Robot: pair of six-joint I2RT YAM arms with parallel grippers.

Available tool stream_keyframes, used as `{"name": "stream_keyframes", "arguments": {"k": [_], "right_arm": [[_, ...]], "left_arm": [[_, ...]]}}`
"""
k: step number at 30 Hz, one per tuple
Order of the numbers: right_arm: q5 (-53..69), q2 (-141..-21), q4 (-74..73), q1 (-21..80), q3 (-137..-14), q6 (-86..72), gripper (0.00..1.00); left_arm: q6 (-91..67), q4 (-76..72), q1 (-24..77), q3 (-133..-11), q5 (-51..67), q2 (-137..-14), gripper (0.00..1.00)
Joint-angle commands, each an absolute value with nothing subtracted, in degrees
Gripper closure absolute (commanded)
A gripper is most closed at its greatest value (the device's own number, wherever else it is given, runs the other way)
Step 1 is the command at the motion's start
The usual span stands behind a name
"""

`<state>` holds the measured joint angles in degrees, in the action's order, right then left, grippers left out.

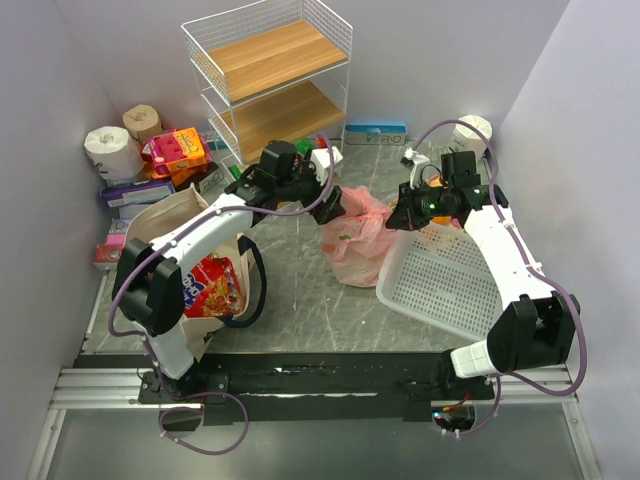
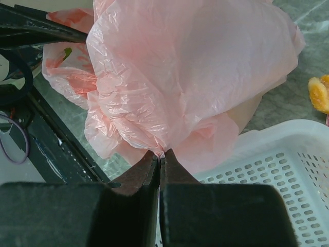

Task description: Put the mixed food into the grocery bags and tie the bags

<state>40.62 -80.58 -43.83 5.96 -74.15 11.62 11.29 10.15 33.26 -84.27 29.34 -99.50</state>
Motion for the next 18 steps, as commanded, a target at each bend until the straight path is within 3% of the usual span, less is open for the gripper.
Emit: {"name": "stream_keyframes", "arguments": {"k": [1,7,9,10,12,15,18], "right_arm": [[42.63,-80.42,-44.03,5.63,-75.76,12.39,1.00],[42.71,-79.98,-43.68,5.63,-75.41,12.13,1.00],[42.72,-79.98,-43.77,5.63,-75.59,12.13,1.00],[42.63,-79.98,-43.77,5.63,-75.59,12.13,1.00],[42.63,-79.98,-44.03,5.63,-75.67,12.22,1.00],[42.02,-79.81,-44.47,5.54,-75.76,12.13,1.00],[40.70,-79.19,-44.82,5.71,-75.94,11.87,1.00]], "left_arm": [[13.89,3.79,34.01,-87.36,25.49,-101.51,0.04],[13.54,3.52,34.98,-89.29,25.57,-103.97,0.03],[12.48,4.13,35.42,-90.17,25.49,-104.68,0.11],[12.13,4.13,35.42,-90.35,25.40,-104.85,0.25],[10.99,3.43,35.95,-90.09,25.14,-104.59,0.39],[8.88,2.72,36.30,-89.74,25.66,-103.98,0.68],[6.69,2.29,36.30,-89.21,26.45,-103.27,0.88]]}}
